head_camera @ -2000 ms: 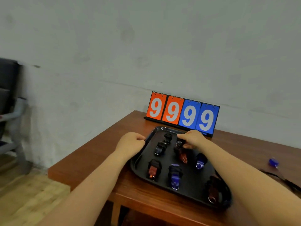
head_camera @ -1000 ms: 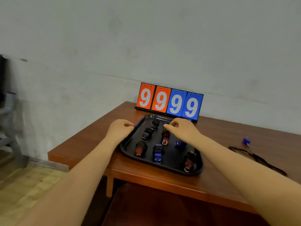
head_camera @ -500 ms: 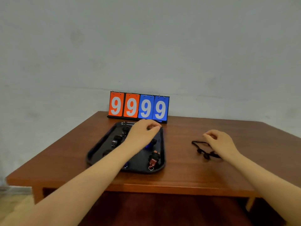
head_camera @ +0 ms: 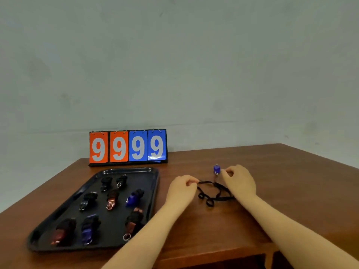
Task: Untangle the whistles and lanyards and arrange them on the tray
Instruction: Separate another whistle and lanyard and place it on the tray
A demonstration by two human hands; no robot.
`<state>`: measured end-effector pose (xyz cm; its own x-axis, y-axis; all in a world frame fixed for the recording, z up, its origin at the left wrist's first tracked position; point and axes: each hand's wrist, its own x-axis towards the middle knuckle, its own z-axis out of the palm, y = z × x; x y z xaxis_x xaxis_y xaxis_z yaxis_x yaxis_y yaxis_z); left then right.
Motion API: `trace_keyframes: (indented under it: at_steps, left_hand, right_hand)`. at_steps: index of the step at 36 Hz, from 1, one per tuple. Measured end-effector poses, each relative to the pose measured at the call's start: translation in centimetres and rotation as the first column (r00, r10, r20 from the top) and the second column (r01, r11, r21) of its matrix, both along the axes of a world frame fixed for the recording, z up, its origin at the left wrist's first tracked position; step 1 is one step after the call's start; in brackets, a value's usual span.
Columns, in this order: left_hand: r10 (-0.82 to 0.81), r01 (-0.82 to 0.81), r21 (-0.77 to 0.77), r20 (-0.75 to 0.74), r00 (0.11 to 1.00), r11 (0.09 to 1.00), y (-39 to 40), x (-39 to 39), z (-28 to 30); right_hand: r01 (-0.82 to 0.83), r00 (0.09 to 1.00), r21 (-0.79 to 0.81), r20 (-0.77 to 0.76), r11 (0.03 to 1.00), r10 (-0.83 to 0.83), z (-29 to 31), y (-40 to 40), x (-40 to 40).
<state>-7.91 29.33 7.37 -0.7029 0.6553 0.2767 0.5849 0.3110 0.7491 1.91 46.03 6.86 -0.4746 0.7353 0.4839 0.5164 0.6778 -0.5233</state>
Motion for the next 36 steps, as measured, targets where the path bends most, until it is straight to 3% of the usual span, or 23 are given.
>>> trace_keyframes:
  at_steps: [3, 6, 13, 20, 23, 27, 31, 36]
  left_hand:
    - [0.066, -0.066, 0.002, -0.01, 0.998, 0.998, 1.3, -1.0, -0.6]
    - [0.16, -0.16, -0.006, 0.006, 0.987, 0.987, 2.2, -2.2, -1.0]
    - [0.284, -0.286, 0.012, 0.081, 0.955, 0.958, 3.8, -4.7, -1.7]
    - [0.194, -0.196, 0.028, 0.057, 0.979, 0.98, 5.2, -5.6, -0.9]
    - [0.112, -0.112, 0.004, -0.092, 0.989, 0.994, 5.4, -5.5, -1.3]
    - [-0.049, 0.033, -0.074, -0.224, 0.973, 0.997, 5.6, -4.6, -1.7]
    - [-0.231, 0.151, -0.25, -0.331, 0.915, 0.956, 5.5, -4.3, -1.6]
    - [-0.242, 0.098, -0.343, -0.407, 0.881, 0.934, 5.4, -4.3, -1.5]
  right_hand:
    - [0.041, 0.977, -0.07, 0.211, 0.997, -0.025, -0.2, 0.7, -3.0]
    - [0.04, 0.93, -0.02, 0.367, 0.999, -0.03, -0.7, 0.9, -4.5]
    - [-0.307, 0.91, -0.145, 0.245, 0.941, 0.335, -0.8, 1.4, -5.3]
    - [-0.542, 0.804, -0.203, 0.155, 0.815, 0.574, -0.6, 0.8, -2.2]
    - [-0.541, 0.818, -0.164, 0.126, 0.825, 0.561, -0.7, 0.8, -1.1]
    - [-0.469, 0.845, -0.135, 0.218, 0.873, 0.488, -0.6, 1.4, -0.8]
    - [-0.413, 0.87, -0.111, 0.247, 0.904, 0.428, -0.5, 2.1, -0.7]
    - [-0.337, 0.902, -0.052, 0.266, 0.94, 0.339, -0.5, 2.4, -0.4]
